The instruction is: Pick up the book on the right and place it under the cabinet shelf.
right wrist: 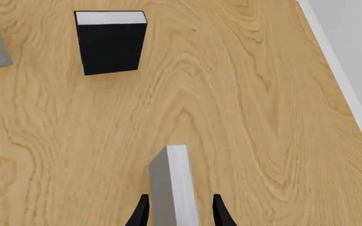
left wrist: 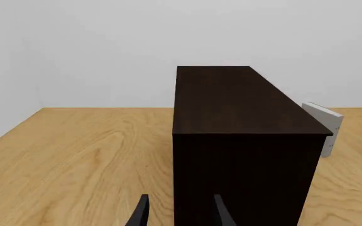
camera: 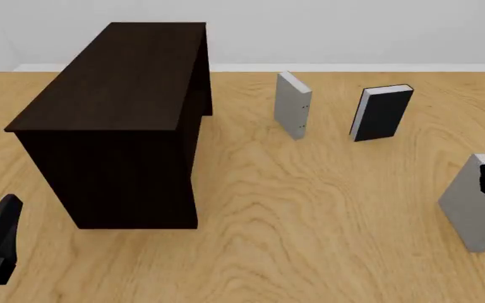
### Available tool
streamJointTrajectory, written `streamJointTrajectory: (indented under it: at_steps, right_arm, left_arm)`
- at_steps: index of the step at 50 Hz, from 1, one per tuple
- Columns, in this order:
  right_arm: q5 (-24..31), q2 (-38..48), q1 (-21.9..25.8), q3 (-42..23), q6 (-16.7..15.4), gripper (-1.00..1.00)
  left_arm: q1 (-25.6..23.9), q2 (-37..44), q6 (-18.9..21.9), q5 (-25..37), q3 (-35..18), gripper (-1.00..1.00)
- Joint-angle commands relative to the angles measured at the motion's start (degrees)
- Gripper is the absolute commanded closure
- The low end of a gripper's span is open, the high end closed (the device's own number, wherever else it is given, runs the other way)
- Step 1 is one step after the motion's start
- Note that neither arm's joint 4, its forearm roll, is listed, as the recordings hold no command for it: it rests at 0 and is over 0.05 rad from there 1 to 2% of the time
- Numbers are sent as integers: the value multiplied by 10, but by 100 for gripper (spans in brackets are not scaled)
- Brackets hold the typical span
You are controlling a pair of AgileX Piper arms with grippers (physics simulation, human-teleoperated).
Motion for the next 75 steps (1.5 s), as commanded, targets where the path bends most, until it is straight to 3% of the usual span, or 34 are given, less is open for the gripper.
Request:
streamJointTrajectory:
  at_steps: [1, 16, 32, 33, 44, 53, 65, 75]
  right_arm:
    - [-45, 67, -18, 8, -3, -100]
    - [-118, 159, -44, 30, -17, -100]
    - [-153, 203, -42, 45, -8, -100]
    - [-147, 197, -45, 41, -4, 100]
    - [-94, 136, -30, 27, -6, 100]
    - [-37, 72, -4, 10, 11, 100]
    - [31, -13, 80, -16, 77, 100]
    - [39, -20, 139, -31, 121, 100]
  left_arm:
    - [0, 0, 0, 0, 0, -100]
    - [0, 0, 0, 0, 0, -100]
    - [0, 0, 0, 0, 0, -100]
    - [0, 0, 0, 0, 0, -100]
    - [0, 0, 0, 0, 0, -100]
    - [0, 0, 0, 0, 0, -100]
    - [0, 0, 0, 0, 0, -100]
    - [0, 0, 0, 0, 0, -100]
